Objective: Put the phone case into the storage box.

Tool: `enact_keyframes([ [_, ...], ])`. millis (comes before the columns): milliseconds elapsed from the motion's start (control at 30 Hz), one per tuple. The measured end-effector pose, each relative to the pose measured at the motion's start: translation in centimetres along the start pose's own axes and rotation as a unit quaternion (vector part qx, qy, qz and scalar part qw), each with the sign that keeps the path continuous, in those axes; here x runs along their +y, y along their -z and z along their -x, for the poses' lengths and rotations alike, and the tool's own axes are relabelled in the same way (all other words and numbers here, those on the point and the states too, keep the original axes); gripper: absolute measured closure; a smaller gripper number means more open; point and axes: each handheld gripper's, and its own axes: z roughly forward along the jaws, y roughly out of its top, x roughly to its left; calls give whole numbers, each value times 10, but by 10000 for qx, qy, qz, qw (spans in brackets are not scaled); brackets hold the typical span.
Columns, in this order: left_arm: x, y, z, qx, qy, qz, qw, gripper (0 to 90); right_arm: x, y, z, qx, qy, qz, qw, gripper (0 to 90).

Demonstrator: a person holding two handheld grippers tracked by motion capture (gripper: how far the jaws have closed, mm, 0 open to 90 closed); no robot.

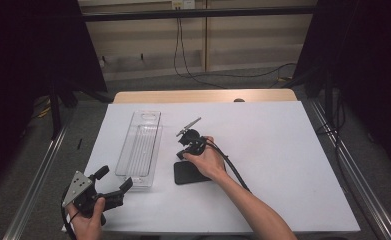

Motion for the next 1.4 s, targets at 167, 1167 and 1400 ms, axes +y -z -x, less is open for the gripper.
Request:
enact_keyframes([
  [167, 0, 0, 0, 15, 23, -3, 10000, 33, 0, 0, 2, 27, -97, 32, 9999, 900],
  [1167, 1, -1, 1, 9, -14, -10, 10000, 32, -8, 2, -21, 203, 216, -94, 9995, 900],
  [1400, 0, -2, 2, 7, -27, -18, 10000, 33, -14, 5, -24, 209, 155, -55, 9996, 900],
])
